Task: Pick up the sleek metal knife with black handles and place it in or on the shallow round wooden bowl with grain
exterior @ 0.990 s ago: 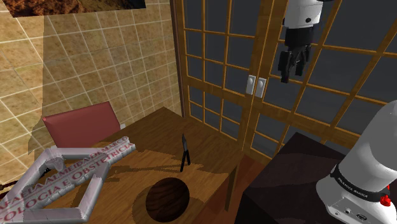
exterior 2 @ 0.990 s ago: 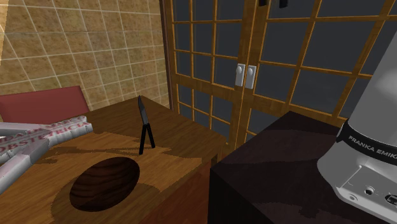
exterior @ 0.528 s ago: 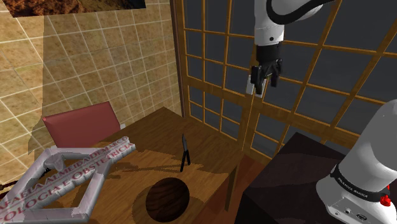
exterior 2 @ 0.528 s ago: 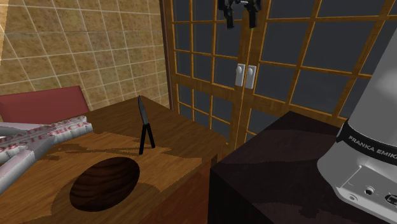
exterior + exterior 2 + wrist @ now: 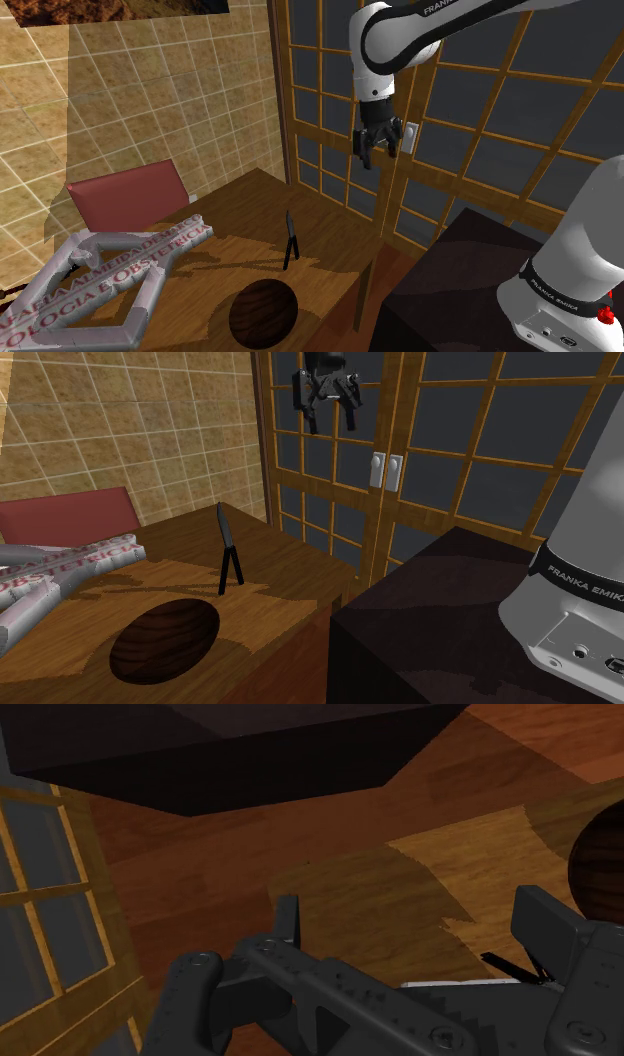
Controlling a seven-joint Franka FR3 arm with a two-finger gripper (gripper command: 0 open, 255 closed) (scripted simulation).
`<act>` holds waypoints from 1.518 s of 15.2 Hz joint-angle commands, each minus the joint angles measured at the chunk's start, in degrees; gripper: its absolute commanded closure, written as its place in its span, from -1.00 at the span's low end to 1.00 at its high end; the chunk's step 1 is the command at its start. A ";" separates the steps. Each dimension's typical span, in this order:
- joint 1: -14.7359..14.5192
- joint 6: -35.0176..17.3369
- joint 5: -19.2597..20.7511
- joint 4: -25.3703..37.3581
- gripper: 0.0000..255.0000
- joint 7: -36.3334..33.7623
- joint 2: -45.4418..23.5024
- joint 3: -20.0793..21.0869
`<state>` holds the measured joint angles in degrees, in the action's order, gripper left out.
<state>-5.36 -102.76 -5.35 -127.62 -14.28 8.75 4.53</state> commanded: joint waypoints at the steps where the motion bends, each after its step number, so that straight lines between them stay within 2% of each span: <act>1: -0.67 -1.33 -0.60 2.82 -1.00 -1.38 -5.05 0.85; 8: -2.70 -3.22 -1.57 14.28 -1.00 -5.14 -21.37 2.67; 14: -4.75 -2.35 -1.88 27.10 -1.00 -8.09 -35.77 3.57; 19: -6.69 0.45 -2.00 40.71 -1.00 -10.37 -48.54 4.03; 23: -8.49 4.61 -2.05 54.87 -1.00 -12.21 -60.04 4.30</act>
<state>-13.42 -98.91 -7.37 -76.13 -26.08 -48.26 8.78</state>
